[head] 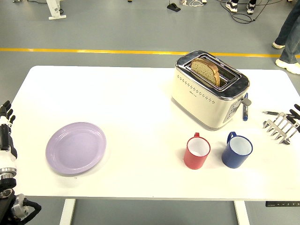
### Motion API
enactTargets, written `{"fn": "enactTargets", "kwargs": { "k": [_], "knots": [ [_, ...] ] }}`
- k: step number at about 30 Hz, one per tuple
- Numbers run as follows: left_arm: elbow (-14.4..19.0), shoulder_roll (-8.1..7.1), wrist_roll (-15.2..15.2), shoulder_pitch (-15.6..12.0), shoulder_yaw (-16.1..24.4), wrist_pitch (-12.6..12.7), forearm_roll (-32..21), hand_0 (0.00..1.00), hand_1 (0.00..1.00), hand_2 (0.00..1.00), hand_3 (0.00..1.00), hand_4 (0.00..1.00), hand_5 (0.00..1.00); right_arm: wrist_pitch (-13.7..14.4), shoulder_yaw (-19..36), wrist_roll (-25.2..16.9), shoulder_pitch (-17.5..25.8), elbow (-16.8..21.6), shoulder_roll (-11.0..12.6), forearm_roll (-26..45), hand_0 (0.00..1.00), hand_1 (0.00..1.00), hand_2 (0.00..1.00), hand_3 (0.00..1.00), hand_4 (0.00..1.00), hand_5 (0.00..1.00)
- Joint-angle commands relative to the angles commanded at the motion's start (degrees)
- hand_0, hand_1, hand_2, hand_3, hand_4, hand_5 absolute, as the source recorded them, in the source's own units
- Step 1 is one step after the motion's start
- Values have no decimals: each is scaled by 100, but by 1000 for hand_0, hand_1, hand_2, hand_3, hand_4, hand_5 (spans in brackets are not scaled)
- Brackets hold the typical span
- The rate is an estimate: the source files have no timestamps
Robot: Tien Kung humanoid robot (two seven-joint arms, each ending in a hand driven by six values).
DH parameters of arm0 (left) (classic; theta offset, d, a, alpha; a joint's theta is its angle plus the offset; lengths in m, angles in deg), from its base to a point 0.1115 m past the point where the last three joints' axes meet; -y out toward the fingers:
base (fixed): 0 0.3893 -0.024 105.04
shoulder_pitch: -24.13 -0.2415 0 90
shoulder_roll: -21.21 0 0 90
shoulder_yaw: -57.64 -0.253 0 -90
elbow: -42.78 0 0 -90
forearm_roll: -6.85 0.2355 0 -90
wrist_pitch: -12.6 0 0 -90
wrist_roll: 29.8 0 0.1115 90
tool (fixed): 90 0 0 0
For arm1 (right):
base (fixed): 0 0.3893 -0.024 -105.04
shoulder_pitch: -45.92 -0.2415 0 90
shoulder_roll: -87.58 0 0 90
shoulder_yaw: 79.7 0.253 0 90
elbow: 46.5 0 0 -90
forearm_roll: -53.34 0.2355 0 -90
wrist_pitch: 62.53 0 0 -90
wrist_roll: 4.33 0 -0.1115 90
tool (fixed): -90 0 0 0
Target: Push plate across desktop,pick up the break from the machine,place the break in the plate
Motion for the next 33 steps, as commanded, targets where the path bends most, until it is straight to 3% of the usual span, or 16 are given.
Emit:
{"fn": "enactTargets", "kwargs": {
  "k": [3, 12, 33],
  "knots": [
    [-102, -13, -29, 24, -17, -22, -7, 938, 955, 981, 944, 594, 998, -1, -2, 1, 2, 0, -3, -1, 796, 750, 756, 734, 424, 557],
    [-1031, -14, -191, 177, -230, -188, -207, 909, 934, 970, 938, 582, 998, -2, -14, 3, -31, -2, -33, -6, 796, 750, 756, 732, 425, 558],
    [-1645, 32, -195, 462, -766, -363, -283, 904, 928, 966, 931, 557, 998, -12, -96, -5, -90, 3, -75, -10, 796, 750, 756, 731, 424, 559]
  ]
}}
